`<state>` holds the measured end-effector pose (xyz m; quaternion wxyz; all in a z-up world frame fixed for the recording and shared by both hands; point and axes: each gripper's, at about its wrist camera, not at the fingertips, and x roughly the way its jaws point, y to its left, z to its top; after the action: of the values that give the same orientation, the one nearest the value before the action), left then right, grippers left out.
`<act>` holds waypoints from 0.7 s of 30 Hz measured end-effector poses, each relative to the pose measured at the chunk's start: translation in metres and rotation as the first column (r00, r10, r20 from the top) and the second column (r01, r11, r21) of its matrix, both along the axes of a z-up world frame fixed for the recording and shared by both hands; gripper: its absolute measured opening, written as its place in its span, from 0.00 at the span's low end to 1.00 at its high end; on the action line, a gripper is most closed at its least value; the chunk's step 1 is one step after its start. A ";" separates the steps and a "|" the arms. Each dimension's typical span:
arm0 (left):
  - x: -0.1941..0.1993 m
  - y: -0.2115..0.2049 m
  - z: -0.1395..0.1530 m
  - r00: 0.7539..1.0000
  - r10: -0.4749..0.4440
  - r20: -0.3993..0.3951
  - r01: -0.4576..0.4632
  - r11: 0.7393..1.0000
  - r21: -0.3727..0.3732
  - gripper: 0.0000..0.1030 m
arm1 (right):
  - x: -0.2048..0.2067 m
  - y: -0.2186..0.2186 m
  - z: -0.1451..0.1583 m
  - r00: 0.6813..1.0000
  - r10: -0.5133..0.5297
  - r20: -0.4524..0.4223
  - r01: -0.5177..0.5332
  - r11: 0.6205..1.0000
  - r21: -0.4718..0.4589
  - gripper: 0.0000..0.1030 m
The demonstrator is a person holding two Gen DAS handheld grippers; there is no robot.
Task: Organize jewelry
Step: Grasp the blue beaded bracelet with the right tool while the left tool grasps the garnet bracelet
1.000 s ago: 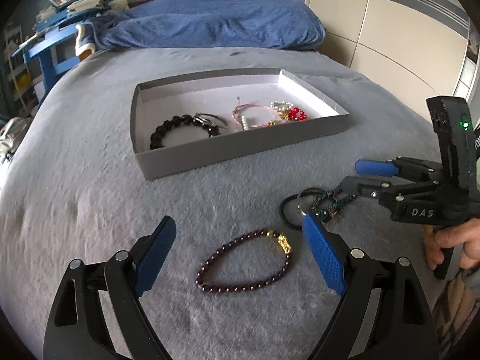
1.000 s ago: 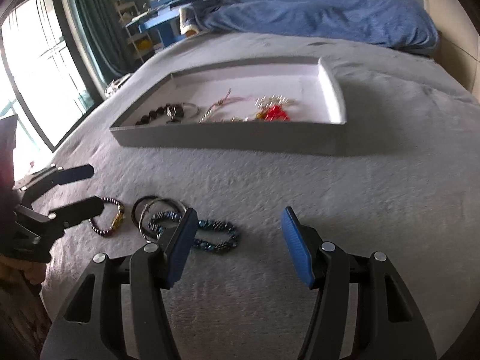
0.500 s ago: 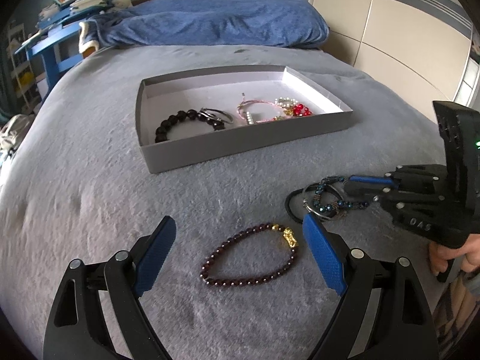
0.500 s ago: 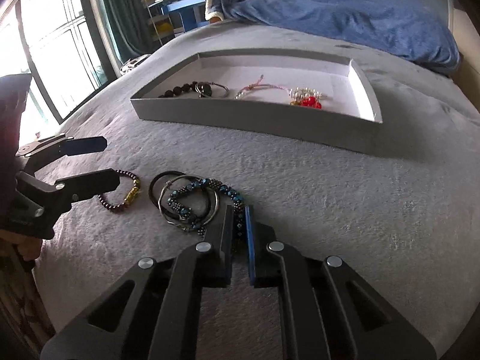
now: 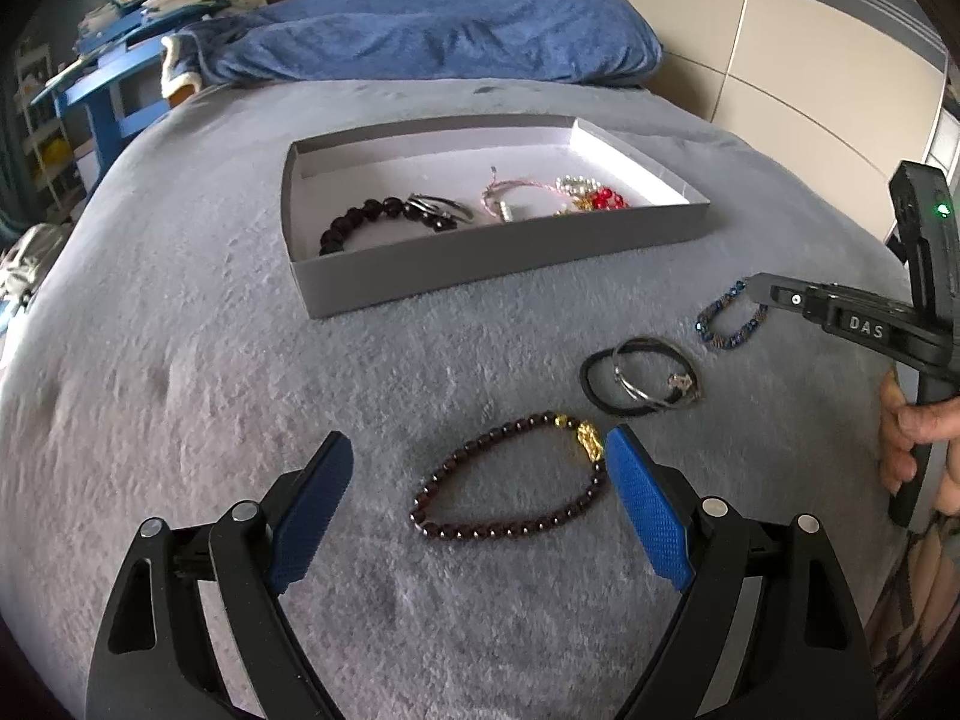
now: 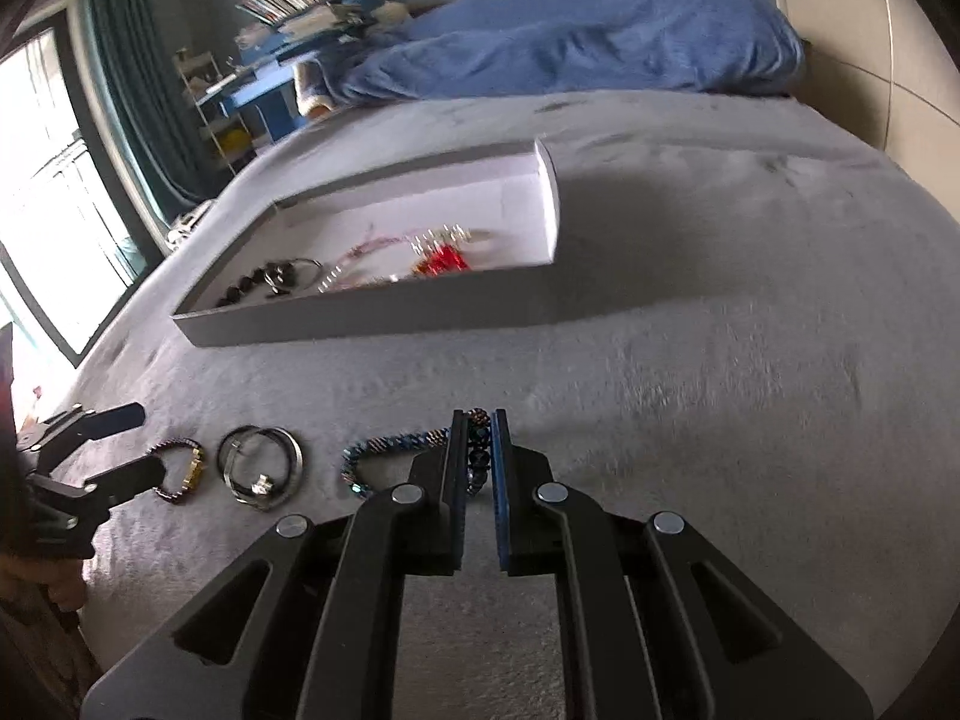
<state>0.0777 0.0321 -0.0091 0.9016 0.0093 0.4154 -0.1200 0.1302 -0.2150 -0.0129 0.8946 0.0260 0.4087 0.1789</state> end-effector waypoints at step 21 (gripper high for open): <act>0.005 0.003 -0.015 0.997 0.014 -0.070 -0.014 1.000 0.006 0.59 | 0.005 0.009 -0.014 0.999 0.011 -0.040 -0.012 0.999 -0.038 0.39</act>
<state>0.0827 0.0352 -0.0240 0.8872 0.0045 0.4473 -0.1127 0.1351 -0.2061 -0.0266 0.8857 0.0101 0.4298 0.1756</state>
